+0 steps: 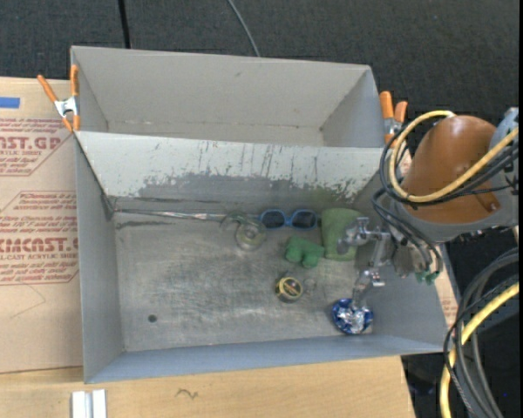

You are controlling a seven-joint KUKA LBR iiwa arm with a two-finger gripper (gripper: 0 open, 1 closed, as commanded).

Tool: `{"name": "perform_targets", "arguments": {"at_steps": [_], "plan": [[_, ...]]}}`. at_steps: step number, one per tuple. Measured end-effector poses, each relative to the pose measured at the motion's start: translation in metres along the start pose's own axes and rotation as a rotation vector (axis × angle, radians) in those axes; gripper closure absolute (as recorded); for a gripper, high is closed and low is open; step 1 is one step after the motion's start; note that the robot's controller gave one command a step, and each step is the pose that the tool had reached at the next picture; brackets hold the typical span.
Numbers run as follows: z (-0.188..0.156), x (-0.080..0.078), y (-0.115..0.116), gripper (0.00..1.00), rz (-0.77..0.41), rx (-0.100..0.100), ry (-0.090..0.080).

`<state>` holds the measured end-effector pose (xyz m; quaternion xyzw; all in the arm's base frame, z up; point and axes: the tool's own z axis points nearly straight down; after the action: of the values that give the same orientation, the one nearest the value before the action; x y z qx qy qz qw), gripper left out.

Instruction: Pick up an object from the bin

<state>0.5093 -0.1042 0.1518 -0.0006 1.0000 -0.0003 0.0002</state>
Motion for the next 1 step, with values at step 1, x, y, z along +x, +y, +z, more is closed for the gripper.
{"name": "perform_targets", "arguments": {"at_steps": [1], "plan": [[0.0790, 0.0120, -0.0257, 0.00, -0.191, -0.002, -0.004]]}}
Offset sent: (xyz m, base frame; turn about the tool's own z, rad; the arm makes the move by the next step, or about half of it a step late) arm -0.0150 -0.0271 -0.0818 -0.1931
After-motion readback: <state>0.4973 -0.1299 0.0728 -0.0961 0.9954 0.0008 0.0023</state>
